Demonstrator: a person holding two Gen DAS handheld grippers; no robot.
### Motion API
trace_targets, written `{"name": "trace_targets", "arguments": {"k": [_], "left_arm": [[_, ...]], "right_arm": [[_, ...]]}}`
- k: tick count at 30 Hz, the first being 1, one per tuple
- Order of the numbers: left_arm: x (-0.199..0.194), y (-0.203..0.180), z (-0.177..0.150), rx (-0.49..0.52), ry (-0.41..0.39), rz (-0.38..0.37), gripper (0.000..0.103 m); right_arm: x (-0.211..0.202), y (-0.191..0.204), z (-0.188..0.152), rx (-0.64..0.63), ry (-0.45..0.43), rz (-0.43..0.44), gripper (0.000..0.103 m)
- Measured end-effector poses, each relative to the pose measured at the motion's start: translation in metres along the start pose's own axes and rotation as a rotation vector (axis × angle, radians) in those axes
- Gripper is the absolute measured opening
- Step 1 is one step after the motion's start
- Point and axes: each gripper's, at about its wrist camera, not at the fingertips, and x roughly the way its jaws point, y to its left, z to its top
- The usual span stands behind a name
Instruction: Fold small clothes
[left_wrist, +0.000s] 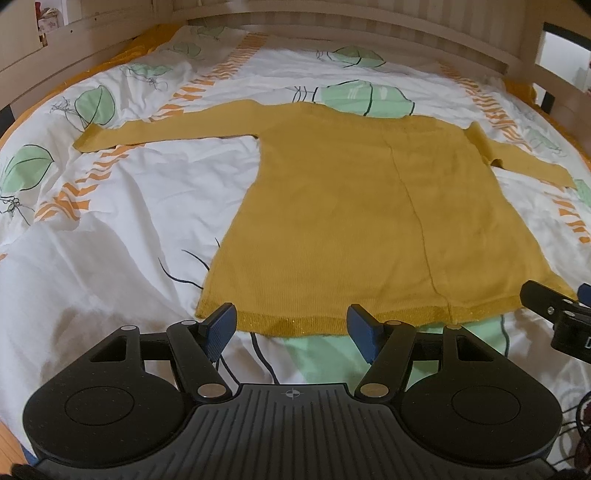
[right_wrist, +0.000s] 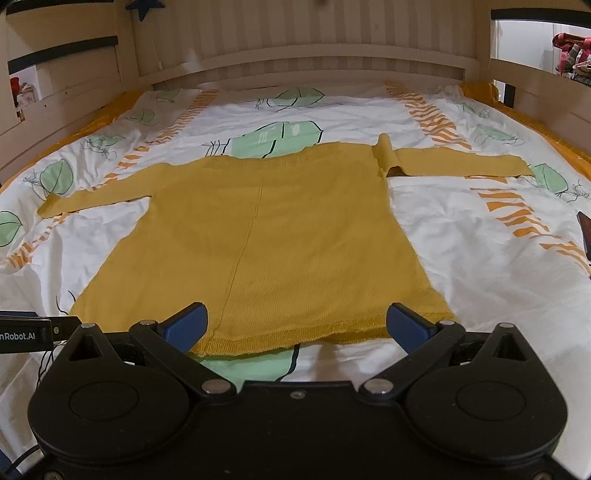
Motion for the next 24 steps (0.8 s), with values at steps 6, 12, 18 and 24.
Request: {"name": "trace_targets", "arguments": {"k": [6,12,18,24], "left_arm": [[0.001,0.0,0.0,-0.003,0.004,-0.001,0.065],[0.004,0.0,0.0,-0.005,0.011,-0.002,0.065],[0.006,0.001,0.001,-0.008,0.018,-0.002,0.065],[0.011,0.003,0.003,-0.016,0.031,-0.002,0.065]], "right_arm": [[0.001,0.0,0.001,0.001,0.006,0.001,0.102],[0.003,0.0,0.001,0.003,0.013,0.001,0.102],[0.006,0.001,0.002,0.005,0.028,0.001,0.102],[0.013,0.001,0.004,0.011,0.069,-0.003,0.102]]}}
